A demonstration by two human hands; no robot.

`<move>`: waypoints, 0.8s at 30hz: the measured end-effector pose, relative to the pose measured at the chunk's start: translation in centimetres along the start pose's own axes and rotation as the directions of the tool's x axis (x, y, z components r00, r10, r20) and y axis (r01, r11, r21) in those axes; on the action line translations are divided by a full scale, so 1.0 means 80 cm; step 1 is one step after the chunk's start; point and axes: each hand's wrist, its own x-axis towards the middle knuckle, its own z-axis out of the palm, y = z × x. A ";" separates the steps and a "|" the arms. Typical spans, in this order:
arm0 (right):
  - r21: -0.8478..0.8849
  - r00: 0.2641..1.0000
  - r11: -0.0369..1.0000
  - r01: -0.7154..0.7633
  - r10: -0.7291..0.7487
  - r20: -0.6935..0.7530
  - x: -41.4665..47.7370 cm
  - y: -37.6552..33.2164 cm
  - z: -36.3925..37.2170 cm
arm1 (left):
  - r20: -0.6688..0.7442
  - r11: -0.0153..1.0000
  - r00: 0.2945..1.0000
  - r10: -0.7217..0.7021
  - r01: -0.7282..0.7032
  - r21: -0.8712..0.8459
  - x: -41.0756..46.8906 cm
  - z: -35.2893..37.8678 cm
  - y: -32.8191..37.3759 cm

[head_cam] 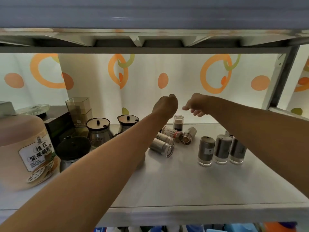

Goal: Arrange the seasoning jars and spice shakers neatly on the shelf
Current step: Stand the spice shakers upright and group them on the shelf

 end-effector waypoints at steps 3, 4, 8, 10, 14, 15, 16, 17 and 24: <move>0.136 0.971 0.964 -0.228 0.213 0.112 -0.006 0.012 -0.014 | 0.144 0.987 0.977 -0.158 0.152 0.055 -0.020 0.017 0.019; 0.192 0.951 0.936 -0.296 0.269 0.155 -0.007 0.014 -0.016 | 0.170 0.979 0.967 -0.190 0.175 0.102 -0.023 0.024 0.021; 0.299 0.883 0.841 -0.451 0.373 0.284 -0.008 0.022 -0.018 | 0.220 0.952 0.948 -0.230 0.172 0.255 -0.032 0.047 0.011; 0.300 0.866 0.827 -0.476 0.381 0.324 -0.007 0.024 -0.016 | 0.232 0.933 0.937 -0.262 0.184 0.309 -0.032 0.053 0.006; 0.296 0.859 0.823 -0.485 0.383 0.341 -0.006 0.024 -0.012 | 0.206 0.915 0.942 -0.263 0.176 0.364 -0.028 0.061 0.001; 0.286 0.856 0.825 -0.487 0.384 0.347 -0.006 0.024 -0.012 | 0.194 0.917 0.945 -0.265 0.184 0.355 -0.028 0.063 0.002; 0.268 0.850 0.829 -0.490 0.388 0.356 -0.006 0.024 -0.011 | 0.190 0.922 0.948 -0.255 0.179 0.344 -0.026 0.066 0.002; 0.247 0.844 0.833 -0.495 0.393 0.364 -0.006 0.025 -0.011 | 0.194 0.922 0.949 -0.247 0.169 0.349 -0.025 0.068 0.004; 0.184 0.829 0.840 -0.510 0.423 0.365 -0.003 0.041 -0.010 | 0.243 0.921 0.915 -0.323 0.245 0.304 -0.022 0.083 -0.003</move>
